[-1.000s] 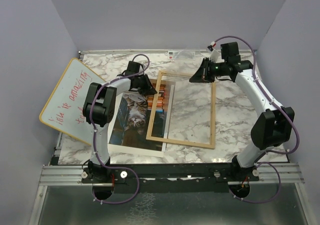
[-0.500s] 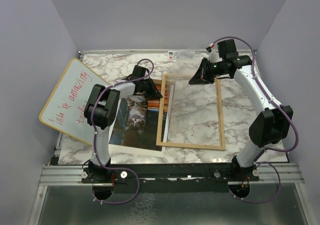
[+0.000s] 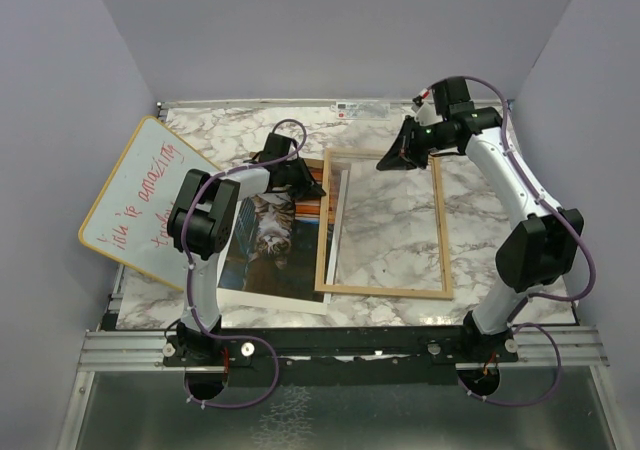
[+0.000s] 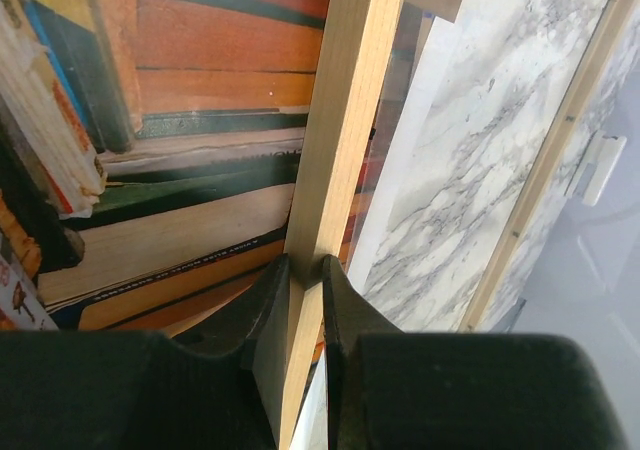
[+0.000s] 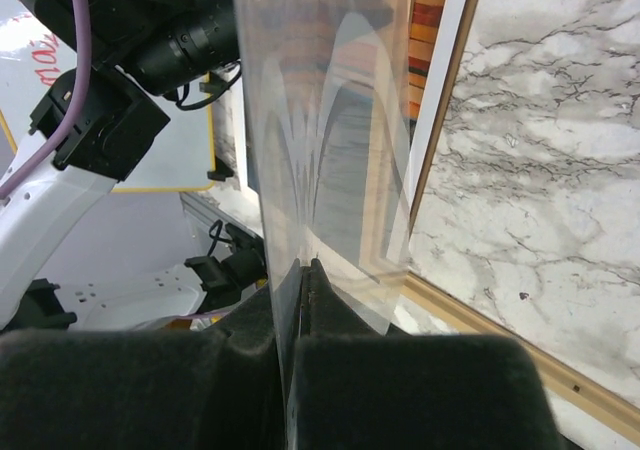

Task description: Put the photo into the frame

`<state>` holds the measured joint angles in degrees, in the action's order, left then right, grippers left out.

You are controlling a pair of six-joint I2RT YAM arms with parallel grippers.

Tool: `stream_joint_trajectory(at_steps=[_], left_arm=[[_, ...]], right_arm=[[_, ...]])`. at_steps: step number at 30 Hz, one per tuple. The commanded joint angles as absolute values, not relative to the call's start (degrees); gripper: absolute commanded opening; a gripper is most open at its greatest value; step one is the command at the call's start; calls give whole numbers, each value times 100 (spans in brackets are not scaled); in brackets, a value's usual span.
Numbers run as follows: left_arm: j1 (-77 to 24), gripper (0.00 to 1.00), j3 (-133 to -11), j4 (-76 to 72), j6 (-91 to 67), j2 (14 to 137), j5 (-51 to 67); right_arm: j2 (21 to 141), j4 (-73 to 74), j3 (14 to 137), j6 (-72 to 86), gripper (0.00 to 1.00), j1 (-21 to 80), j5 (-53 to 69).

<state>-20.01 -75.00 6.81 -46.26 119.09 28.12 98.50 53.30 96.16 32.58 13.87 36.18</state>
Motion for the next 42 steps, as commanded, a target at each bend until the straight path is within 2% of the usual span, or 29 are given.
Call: stream_joint_trajectory(at_steps=[1,15,42], left_arm=[[-2119,0,-7128,1314,-4542,12229,2470],[-2127,0,-7058,1248,-4570,12254,2430],[-2127,0,-7005,1221,-4490,12292,2478]], right_arm=[[9964,5422,9729,3419,1,1468,3601],[10024,5583,9959,3812,1,1484,3309],[10002,5177,9596,4236,1,1478,3584]])
